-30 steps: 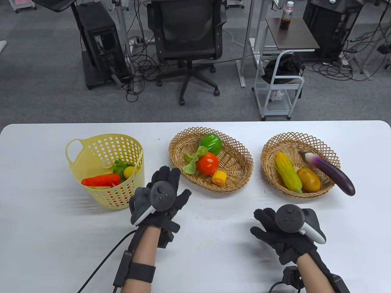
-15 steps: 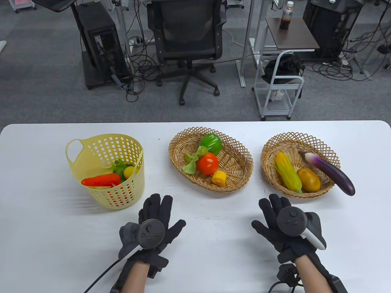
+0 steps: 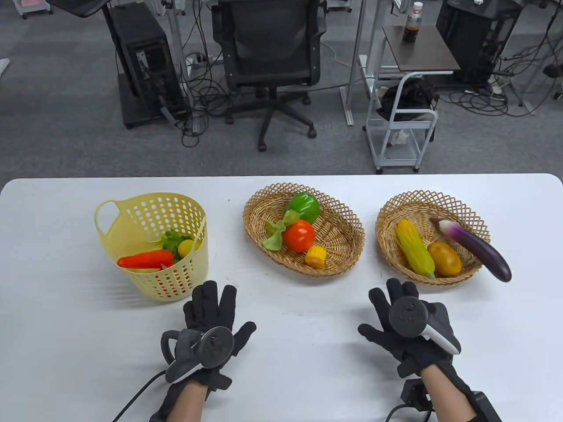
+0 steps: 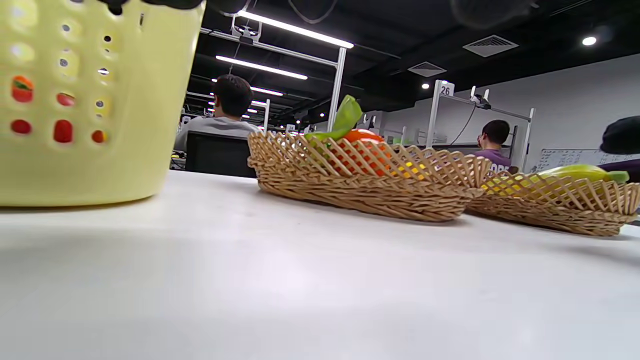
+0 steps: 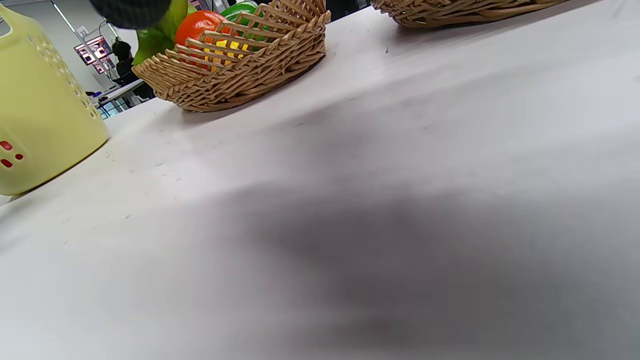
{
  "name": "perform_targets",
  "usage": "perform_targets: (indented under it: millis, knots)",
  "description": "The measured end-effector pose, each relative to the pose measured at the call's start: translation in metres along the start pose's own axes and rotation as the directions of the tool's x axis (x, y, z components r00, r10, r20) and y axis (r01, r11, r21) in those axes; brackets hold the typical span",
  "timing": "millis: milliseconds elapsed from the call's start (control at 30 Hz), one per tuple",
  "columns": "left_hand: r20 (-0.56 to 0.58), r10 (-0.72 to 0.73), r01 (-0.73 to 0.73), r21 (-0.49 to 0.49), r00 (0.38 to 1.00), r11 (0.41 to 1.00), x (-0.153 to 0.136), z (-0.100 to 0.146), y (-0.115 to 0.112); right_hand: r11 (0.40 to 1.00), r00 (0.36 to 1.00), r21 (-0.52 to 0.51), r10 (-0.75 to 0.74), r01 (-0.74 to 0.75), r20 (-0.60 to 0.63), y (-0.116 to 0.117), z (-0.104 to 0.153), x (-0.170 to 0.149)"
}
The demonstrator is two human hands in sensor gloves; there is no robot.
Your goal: Place 10 objects into 3 containers
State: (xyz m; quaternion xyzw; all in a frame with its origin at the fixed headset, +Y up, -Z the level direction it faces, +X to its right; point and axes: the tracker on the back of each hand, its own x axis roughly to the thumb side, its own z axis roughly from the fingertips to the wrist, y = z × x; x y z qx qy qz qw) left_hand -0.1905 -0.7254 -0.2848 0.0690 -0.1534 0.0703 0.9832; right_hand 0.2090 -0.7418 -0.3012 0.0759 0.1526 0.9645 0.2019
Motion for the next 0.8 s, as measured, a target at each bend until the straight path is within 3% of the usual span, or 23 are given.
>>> perform_targets:
  millis: [800]
  knots:
    - [0.000, -0.027, 0.027, -0.039, 1.000, 0.999, 0.0020, -0.0009, -0.0058, 0.999, 0.999, 0.047, -0.002, 0.004, -0.048, 0.0064, -0.0048, -0.0047]
